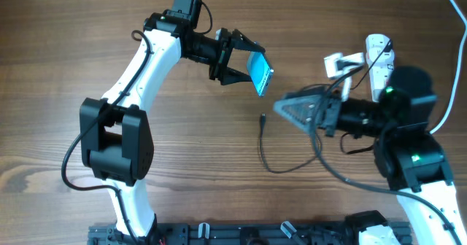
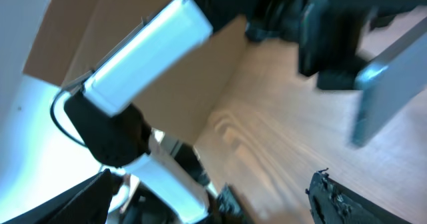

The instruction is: Plug charger to phone and switch on socket

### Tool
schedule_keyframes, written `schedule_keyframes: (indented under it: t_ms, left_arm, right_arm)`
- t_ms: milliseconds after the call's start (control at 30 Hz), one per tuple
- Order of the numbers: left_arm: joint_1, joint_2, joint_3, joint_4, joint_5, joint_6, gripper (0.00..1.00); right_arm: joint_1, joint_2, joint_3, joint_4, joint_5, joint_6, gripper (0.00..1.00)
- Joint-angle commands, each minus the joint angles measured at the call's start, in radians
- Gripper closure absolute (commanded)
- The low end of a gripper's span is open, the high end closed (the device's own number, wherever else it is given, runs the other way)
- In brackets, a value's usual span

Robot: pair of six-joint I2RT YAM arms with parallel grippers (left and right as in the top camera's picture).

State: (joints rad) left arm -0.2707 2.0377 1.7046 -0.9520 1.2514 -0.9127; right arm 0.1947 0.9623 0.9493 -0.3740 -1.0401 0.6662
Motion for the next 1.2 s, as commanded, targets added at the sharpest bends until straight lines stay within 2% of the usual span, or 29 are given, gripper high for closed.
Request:
schedule_keyframes:
  t_ms: [0,67,133,200,300,467,600,667,767,867,967,1067,1167]
  left_arm:
    - [0.006,-0.026,0.018,0.003,0.042,-0.02,0.32]
    - [0.006,-0.026,0.018,0.003,0.042,-0.02,0.32]
    - [0.006,-0.026,0.018,0.003,0.041,-0.02,0.32]
    - [0.006,-0.026,0.018,0.003,0.041,-0.02,0.32]
    - [0.006,-0.026,0.018,0.003,0.039,-0.024,0.32]
    - [0.006,-0.026,0.018,0.003,0.04,-0.065,0.32]
    - [0.006,-0.026,0.018,0.003,0.064,-0.065,0.32]
    - [0.006,-0.026,0.018,0.003,0.077,-0.065,0.32]
    - [0.006,-0.026,0.018,0.003,0.084,-0.065,0.32]
    - [0.006,-0.026,0.018,0.005,0.098,-0.064,0.32]
    - [0.006,-0.026,0.018,0.015,0.099,-0.065,0.32]
    - [0.006,-0.026,0.018,0.015,0.099,-0.069,0.32]
    - [0.006,-0.026,0.018,0.018,0.111,-0.077,0.32]
  right_arm:
    - [0.186,0.016,0.136,-0.225,0.534,-0.042,0.06]
    - [0.271,0.061,0.23,-0.365,0.755,-0.068,0.05]
    - [0.36,0.161,0.397,-0.546,0.983,-0.083,0.05]
    - [0.419,0.248,0.511,-0.634,1.106,-0.082,0.05]
    - [0.505,0.364,0.604,-0.7,1.281,-0.024,0.05]
    - [0.586,0.498,0.603,-0.679,1.482,0.153,0.05]
    - [0.576,0.537,0.603,-0.631,1.488,0.146,0.1]
    - [0.57,0.544,0.603,-0.626,1.484,0.145,0.22]
    - [0.555,0.544,0.603,-0.624,1.467,0.145,0.23]
    - [0.515,0.546,0.601,-0.609,1.358,0.138,0.23]
    - [0.482,0.547,0.601,-0.567,1.241,0.073,0.24]
    - [0.479,0.547,0.601,-0.557,1.215,0.067,0.32]
    - [0.479,0.556,0.6,-0.561,1.215,0.068,0.35]
